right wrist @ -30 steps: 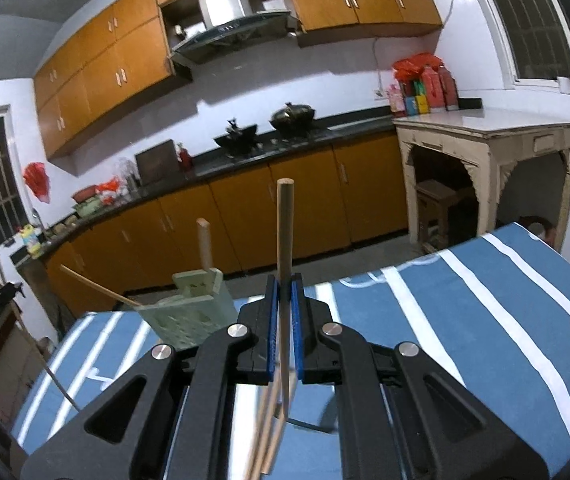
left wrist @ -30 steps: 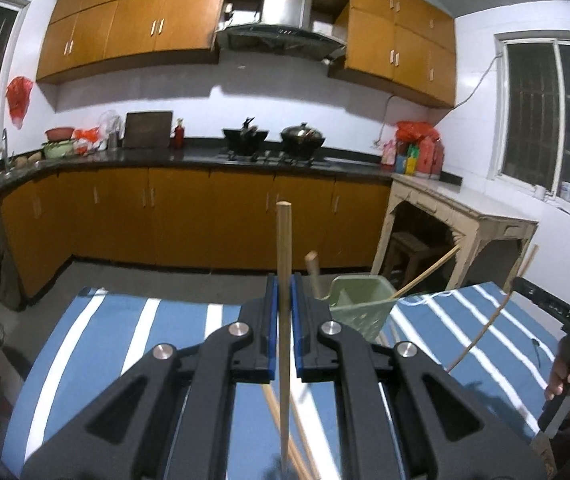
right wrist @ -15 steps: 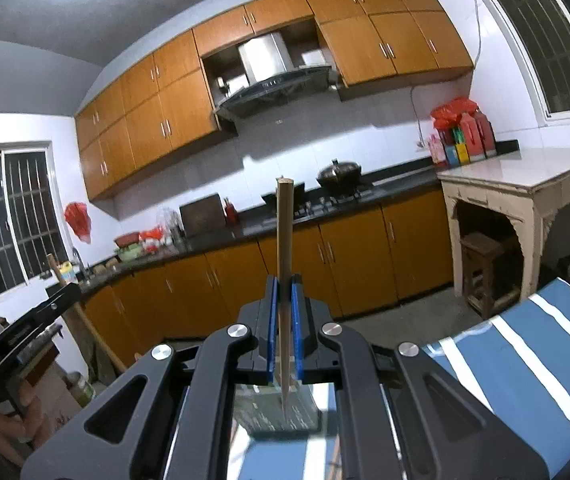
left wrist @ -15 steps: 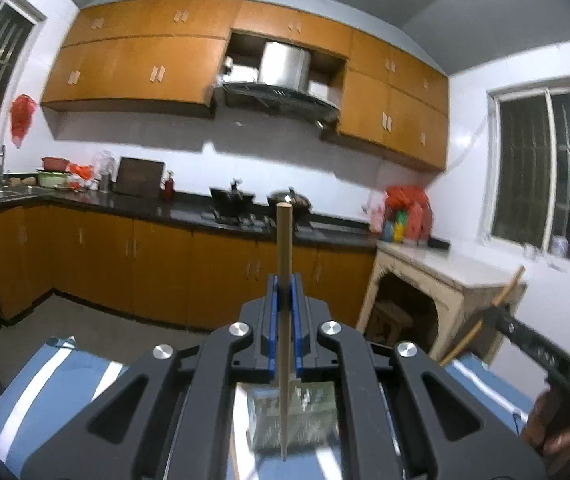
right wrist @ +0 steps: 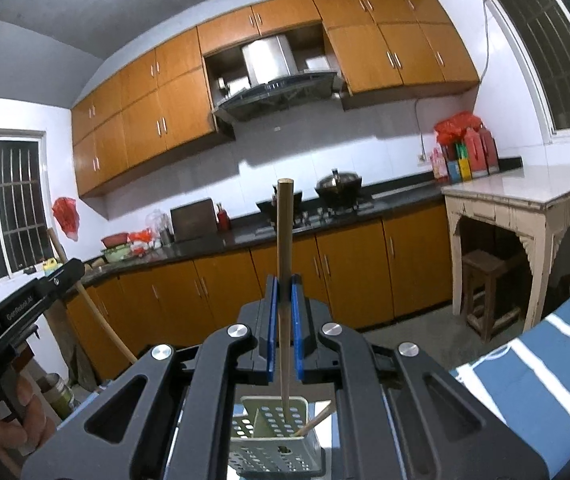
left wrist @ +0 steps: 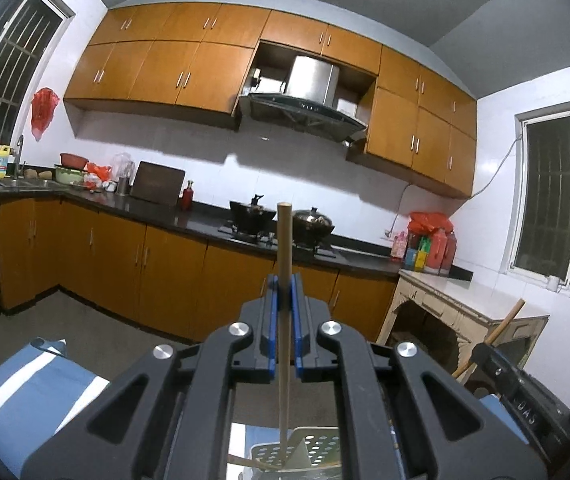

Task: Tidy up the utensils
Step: 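Open the left tool to drop its chopstick into the holder while the right tool releases its chopstick, then lower the left tool onto a third chopstick and close it while the right tool grasps one too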

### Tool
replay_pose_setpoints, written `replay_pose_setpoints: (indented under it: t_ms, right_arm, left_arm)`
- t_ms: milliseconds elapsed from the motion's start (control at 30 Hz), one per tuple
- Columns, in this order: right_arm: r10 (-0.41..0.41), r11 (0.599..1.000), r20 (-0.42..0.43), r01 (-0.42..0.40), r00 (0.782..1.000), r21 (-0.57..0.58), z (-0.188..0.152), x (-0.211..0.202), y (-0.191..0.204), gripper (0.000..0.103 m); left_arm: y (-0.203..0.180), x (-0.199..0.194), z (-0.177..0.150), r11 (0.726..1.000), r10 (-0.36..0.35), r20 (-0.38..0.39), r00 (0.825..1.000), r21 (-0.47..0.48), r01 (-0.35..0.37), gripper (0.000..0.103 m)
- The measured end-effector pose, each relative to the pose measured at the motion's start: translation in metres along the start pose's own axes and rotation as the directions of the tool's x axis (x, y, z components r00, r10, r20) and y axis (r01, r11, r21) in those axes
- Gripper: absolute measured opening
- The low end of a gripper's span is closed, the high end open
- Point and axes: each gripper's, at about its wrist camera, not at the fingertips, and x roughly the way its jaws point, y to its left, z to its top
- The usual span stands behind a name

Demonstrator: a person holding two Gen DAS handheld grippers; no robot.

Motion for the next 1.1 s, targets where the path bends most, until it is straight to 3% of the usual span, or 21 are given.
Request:
replay_pose_setpoints:
  t_ms: [367, 533, 1000, 1100]
  right_arm:
    - [0.009, 1.000, -0.070, -0.009, 0.998, 0.000, -0.016, 0.014, 0.003, 0.008]
    - [0.012, 1.000, -0.091, -0.012, 0.996, 0.000, -0.018, 0.010, 0.001, 0.009]
    - [-0.047, 0.999, -0.087, 0.047, 0.995, -0.009, -0.015, -0.047, -0.016, 0.009]
    - [-0.076, 0.997, -0.122, 0.076, 0.990, -0.001, -0.029, -0.056, -0.026, 0.020]
  left_arm:
    - [0.002, 0.029, -0.023, 1.000, 0.008, -0.060, 0.998, 0.016, -0.007, 0.008]
    - [0.011, 0.026, -0.025, 1.000, 0.022, -0.080, 0.997, 0.003, -0.022, 0.025]
    - [0.037, -0.043, -0.021, 0.998, 0.056, -0.092, 0.994, 0.014, -0.055, 0.032]
    - [0.050, -0.066, -0.035, 0.997, 0.080, -0.117, 0.990, 0.029, -0.077, 0.034]
